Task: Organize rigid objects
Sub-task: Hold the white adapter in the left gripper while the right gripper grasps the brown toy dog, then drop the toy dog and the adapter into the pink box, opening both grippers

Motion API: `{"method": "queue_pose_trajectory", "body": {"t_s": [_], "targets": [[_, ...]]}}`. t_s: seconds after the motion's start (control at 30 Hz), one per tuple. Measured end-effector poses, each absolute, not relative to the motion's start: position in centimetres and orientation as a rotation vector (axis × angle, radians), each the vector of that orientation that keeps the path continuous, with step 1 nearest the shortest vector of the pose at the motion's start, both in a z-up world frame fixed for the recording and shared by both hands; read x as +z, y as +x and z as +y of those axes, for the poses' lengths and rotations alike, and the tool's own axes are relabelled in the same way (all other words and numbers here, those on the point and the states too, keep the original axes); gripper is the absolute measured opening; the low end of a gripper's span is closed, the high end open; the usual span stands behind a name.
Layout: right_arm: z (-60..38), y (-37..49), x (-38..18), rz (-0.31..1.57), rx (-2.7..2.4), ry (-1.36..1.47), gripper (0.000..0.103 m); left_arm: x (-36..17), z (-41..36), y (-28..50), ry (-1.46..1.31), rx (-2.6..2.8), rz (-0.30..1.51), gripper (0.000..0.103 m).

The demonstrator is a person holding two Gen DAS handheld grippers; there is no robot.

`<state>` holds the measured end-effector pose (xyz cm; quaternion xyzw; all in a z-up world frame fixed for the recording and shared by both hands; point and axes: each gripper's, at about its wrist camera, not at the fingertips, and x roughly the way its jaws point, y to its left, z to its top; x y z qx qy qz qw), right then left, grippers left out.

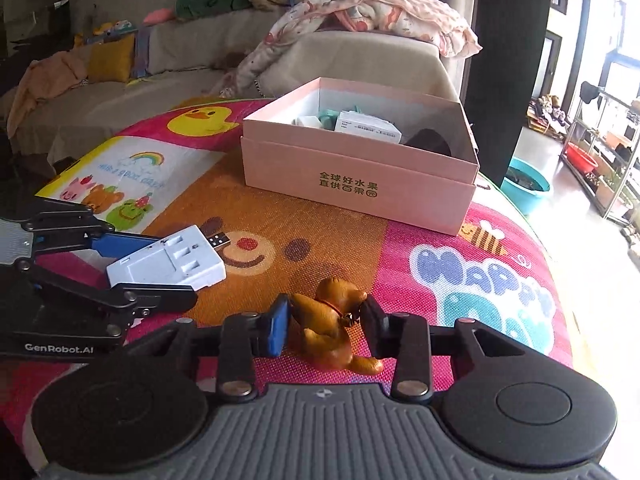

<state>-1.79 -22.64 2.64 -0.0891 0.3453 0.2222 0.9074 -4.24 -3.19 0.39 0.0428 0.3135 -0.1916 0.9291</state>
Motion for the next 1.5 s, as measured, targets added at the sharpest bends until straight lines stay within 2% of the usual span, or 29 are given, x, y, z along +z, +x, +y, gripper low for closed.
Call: {"method": "queue_pose_trajectory", "body": {"t_s": [0.17, 0.33, 0.43, 0.53, 0.6, 0.7, 0.8, 0.93, 1.0, 1.13, 1.3, 1.4, 1.47, 1.5], "targets": [[-24.3, 0.0, 7.1, 0.621, 0.444, -0.133, 0.037, 4.2, -3.5, -1.7, 0.047, -0.441, 0.544, 0.053], [-25.2, 6.1, 12.4, 0.514, 0.377, -0.086, 0.037, 9.1, -4.7, 3.2, 0.044, -0.496, 0.394, 0.053], [-24.8, 10.9, 14.6, 0.506, 0.328, -0.072, 0.037, 9.6, -6.3, 7.8, 0.068, -0.545, 0.452, 0.053], [-23.7, 15.8, 15.4, 0.538, 0.295, -0.093, 0.037, 7.5, -8.7, 13.3, 0.14, -0.621, 0.647, 0.053], [-23.1, 18.8, 15.1, 0.589, 0.35, -0.08, 0.038, 6.3, -9.3, 15.4, 0.15, -0.655, 0.69, 0.056], [-22.7, 21.6, 14.0, 0.665, 0.291, -0.022, 0.05, 7.1, -8.2, 15.7, 0.13, -0.599, 0.64, 0.051], [-22.7, 19.9, 12.9, 0.646, 0.286, -0.049, 0.052, 8.4, -5.6, 13.9, 0.083, -0.541, 0.57, 0.051], [-22.9, 14.0, 11.1, 0.557, 0.233, -0.126, 0.07, 8.1, -2.5, 9.8, 0.036, -0.39, 0.585, 0.051], [-23.5, 10.6, 10.0, 0.545, 0.228, -0.111, 0.072, 7.3, -1.2, 7.3, 0.018, -0.352, 0.601, 0.051], [-24.0, 5.9, 7.3, 0.595, 0.217, -0.035, 0.081, 4.9, -0.2, 3.3, 0.029, -0.264, 0.651, 0.051], [-22.5, 3.6, 2.8, 0.759, 0.241, 0.03, 0.083, 1.0, -0.1, 0.4, 0.015, -0.156, 0.759, 0.051], [-20.9, 3.2, 0.8, 0.813, 0.244, -0.011, 0.085, 0.3, -0.9, -0.2, 0.026, -0.128, 0.709, 0.055], [-19.7, 2.6, -0.1, 0.768, 0.203, -0.11, 0.095, 0.0, -1.6, -0.1, 0.018, -0.127, 0.688, 0.07], [-19.7, 2.5, -0.3, 0.748, 0.162, -0.107, 0.103, -0.2, -2.0, 0.0, 0.023, -0.134, 0.677, 0.074]]}}
